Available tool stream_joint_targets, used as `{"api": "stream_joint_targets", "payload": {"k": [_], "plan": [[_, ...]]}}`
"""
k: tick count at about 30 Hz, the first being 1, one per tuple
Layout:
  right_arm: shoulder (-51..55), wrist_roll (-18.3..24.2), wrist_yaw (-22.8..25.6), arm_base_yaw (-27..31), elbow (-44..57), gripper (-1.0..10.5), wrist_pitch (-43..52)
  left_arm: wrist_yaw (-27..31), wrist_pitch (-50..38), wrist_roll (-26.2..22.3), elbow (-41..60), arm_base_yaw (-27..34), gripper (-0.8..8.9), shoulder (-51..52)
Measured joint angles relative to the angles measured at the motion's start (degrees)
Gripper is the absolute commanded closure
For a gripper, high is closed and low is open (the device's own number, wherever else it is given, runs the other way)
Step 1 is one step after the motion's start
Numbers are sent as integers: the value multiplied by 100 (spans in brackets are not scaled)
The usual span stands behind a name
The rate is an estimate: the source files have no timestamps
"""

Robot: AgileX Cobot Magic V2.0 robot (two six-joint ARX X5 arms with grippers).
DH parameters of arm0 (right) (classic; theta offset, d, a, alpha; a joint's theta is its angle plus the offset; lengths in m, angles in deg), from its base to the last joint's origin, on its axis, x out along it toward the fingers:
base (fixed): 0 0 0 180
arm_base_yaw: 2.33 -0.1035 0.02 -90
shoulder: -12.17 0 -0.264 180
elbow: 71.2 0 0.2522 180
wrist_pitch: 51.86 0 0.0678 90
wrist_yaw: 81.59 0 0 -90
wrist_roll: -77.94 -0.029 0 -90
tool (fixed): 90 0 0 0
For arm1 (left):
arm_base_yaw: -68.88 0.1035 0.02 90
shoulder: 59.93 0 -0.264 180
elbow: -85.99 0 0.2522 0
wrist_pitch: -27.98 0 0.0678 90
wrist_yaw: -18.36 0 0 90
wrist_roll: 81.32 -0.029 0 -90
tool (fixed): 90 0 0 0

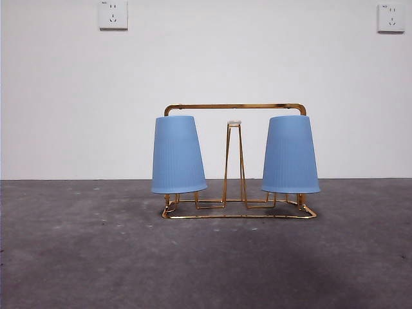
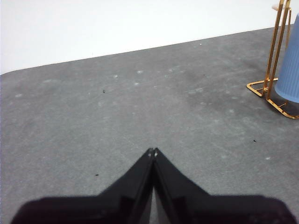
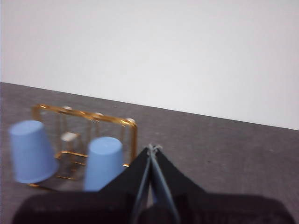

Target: Pick up cup 1,put cup 1 in the cup rack,pick up cup 2,put cup 2 in the cup rack

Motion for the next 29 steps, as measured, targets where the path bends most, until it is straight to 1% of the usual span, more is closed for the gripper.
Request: {"api": "stream_joint_targets", "payload": {"k": [3,6,8,13,19,24,29], "plan": [[409,-90,472,11,846,944,599,0,0,0,0,0,814,0],[791,-350,981,15,1617,944,1080,2,0,2,0,0,814,0],[970,-496,1147,15,1989,944,1231,2,0,2,0,0,814,0],[1255,-688,1246,15,2581,944,1342,2,0,0,0,0,814,0],[1325,-885,1593,15,3045,944,1475,2,0,2,0,0,814,0],[1325,-925,1825,15,3099,944,1095,2,0,0,0,0,814,0],[1329,-925,1832,15,3099,944,1019,0,-2,0,0,0,814,0]]}}
